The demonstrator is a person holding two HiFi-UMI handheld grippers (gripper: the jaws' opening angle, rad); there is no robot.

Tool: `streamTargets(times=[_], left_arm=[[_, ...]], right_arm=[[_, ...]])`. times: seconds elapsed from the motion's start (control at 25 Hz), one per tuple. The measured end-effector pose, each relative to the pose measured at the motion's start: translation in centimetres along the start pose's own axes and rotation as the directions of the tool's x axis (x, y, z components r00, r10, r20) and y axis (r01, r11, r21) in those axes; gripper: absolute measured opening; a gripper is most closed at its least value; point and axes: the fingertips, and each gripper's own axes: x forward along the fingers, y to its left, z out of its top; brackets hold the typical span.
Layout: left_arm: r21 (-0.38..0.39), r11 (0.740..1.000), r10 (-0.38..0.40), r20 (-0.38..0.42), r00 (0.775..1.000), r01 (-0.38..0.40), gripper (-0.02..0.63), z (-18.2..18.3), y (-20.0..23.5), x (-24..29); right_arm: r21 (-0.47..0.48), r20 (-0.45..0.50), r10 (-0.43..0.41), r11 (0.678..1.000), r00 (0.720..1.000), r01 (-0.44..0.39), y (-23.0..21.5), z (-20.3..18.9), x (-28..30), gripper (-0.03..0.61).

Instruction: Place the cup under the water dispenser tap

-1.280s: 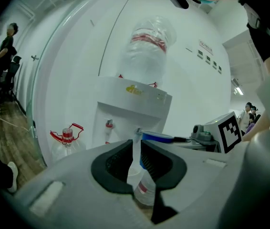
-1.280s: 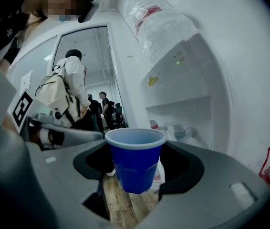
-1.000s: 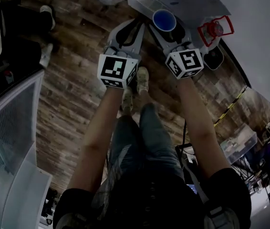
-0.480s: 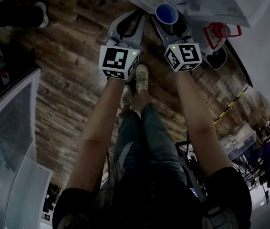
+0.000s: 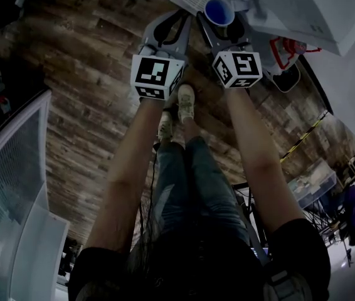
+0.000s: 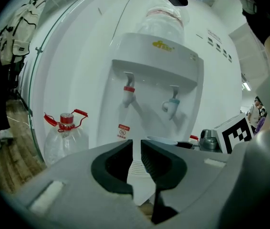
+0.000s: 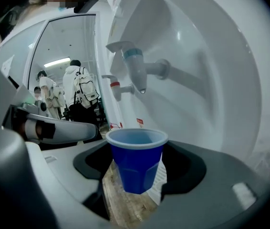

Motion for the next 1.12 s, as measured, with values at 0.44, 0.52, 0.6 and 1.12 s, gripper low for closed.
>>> streamTargets(times=[0.44, 0.52, 0.6, 1.12], left_arm=[[-0.024, 0.999, 0.021, -0.012, 1.000, -0.022, 0.046, -1.3, 1.2, 1.8], [-0.025, 0.999, 0.021, -0.016, 1.000, -0.021, 0.046, -1.6, 1.1, 1.9], [-0.027, 0.999, 0.017, -0.019, 1.000, -0.018, 0.046, -2.0, 1.0, 2.1], [-0.040, 0.999, 0.020, -0.028, 0.999, -0.021, 0.046, -2.8, 1.5, 1.8]], right_arm=[[-0.130, -0.044, -0.029, 0.991, 0.999, 0.023, -1.1, -1.1, 2.9, 0.302], [-0.165, -0.060, -0.032, 0.986, 0.998, 0.022, -1.0, -1.7, 3.0, 0.302], [-0.175, -0.071, -0.051, 0.984, 0.996, 0.037, -1.1, -2.2, 3.1, 0.304], [-0.147, -0.079, -0.081, 0.987, 0.994, 0.069, -1.6, -3.2, 3.5, 0.325]])
